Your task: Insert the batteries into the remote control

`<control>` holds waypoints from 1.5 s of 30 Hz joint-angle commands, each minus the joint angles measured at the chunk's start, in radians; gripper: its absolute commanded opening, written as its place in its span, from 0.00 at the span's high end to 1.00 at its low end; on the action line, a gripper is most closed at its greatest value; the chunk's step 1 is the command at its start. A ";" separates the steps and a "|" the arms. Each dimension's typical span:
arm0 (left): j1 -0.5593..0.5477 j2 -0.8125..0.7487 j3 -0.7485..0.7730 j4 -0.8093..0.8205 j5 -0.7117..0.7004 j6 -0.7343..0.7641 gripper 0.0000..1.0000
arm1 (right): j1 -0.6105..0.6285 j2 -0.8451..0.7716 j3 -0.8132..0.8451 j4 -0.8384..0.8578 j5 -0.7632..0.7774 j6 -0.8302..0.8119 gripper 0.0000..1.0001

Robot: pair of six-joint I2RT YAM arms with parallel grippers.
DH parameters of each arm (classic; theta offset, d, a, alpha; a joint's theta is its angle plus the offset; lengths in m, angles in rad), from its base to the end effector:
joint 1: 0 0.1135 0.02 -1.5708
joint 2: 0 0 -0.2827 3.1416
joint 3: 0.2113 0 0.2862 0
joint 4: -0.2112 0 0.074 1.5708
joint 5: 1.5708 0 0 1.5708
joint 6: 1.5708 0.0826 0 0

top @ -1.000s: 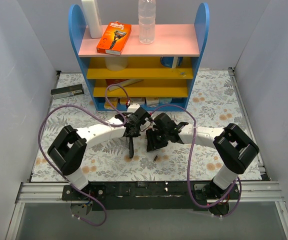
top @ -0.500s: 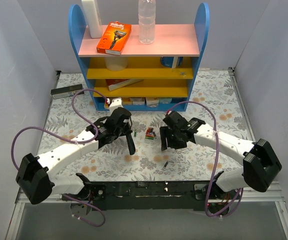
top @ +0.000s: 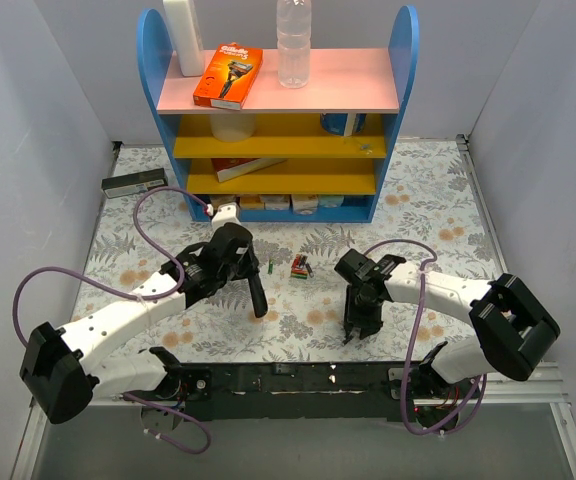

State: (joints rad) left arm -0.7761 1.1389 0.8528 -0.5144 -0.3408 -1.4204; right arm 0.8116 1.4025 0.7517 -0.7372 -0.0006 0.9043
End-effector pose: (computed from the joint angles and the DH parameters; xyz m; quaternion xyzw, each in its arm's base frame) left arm 0.2283 -0.1854 0.2399 -0.3496 0.8461 -0.2582 0.3085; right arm 0.1790 0.1887 0.1164 0.0461 0.9948 0.0693 0.0595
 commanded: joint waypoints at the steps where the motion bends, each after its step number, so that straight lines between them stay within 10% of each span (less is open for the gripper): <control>1: 0.003 -0.056 -0.026 0.037 0.000 0.034 1.00 | -0.003 -0.011 -0.049 0.056 -0.036 0.100 0.60; 17: 0.003 -0.065 -0.070 0.099 0.045 0.014 1.00 | 0.006 -0.004 -0.042 0.134 -0.038 0.067 0.86; 25: 0.003 -0.090 -0.067 0.102 0.031 0.008 1.00 | 0.006 -0.072 0.034 -0.014 -0.003 0.102 0.48; 45: 0.003 -0.165 -0.110 0.132 0.045 0.028 1.00 | 0.020 -0.122 -0.129 0.004 -0.104 0.331 0.50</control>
State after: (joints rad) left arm -0.7761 1.0103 0.7628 -0.4095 -0.2943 -1.4033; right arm 0.8268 1.2922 0.6498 -0.7341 -0.0784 1.1786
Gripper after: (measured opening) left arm 0.173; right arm 0.509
